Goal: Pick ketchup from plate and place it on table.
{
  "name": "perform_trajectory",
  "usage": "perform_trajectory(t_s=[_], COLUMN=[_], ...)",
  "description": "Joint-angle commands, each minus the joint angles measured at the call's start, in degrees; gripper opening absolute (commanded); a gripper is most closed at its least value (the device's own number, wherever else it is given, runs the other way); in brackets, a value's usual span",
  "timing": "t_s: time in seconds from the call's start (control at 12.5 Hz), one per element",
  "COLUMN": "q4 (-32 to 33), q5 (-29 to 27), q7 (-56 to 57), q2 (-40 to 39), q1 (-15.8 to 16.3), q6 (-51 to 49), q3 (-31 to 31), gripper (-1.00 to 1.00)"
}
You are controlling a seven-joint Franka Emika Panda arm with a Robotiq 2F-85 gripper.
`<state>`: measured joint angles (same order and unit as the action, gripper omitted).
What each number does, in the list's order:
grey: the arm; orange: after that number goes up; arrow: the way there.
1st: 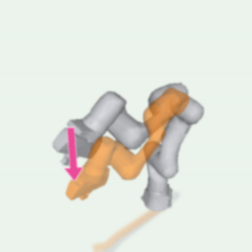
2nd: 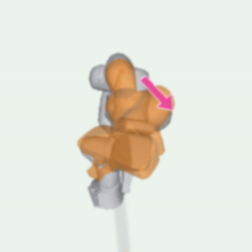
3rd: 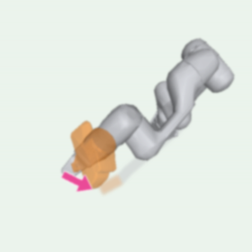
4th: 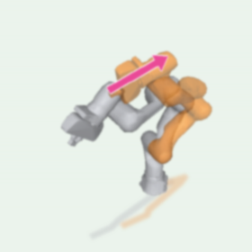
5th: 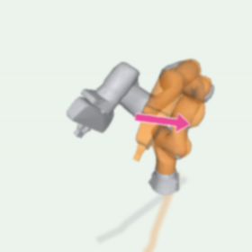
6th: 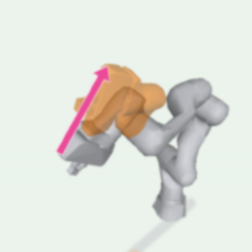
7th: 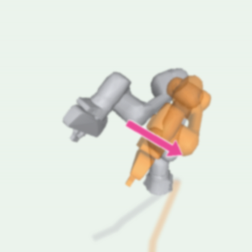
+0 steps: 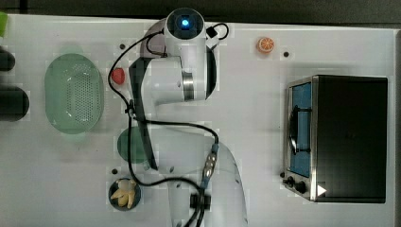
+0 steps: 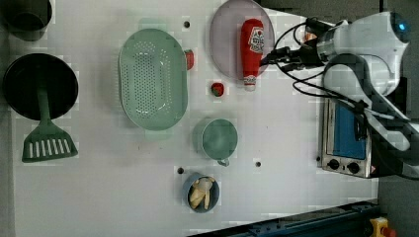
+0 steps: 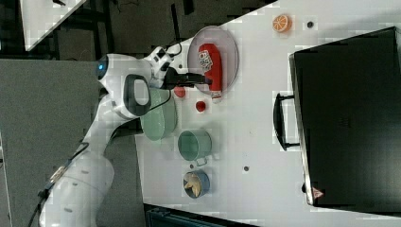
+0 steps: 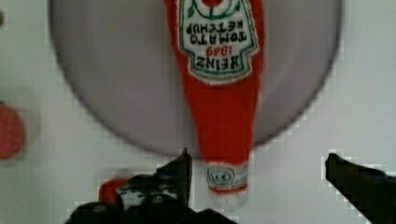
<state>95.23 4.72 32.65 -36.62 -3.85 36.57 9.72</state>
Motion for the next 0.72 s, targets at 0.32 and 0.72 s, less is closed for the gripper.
perform_trajectory(t_s=[0.32, 0.72], q4=[-2.04, -2.06], q5=[1.42, 1.45], q7=[2.39, 2.39], q2=[-5.25, -8.45], q1=[1.16, 1.29], q6=[10.83, 15.14], q3=[-0.5, -0.74], gripper=[1.0, 1.0])
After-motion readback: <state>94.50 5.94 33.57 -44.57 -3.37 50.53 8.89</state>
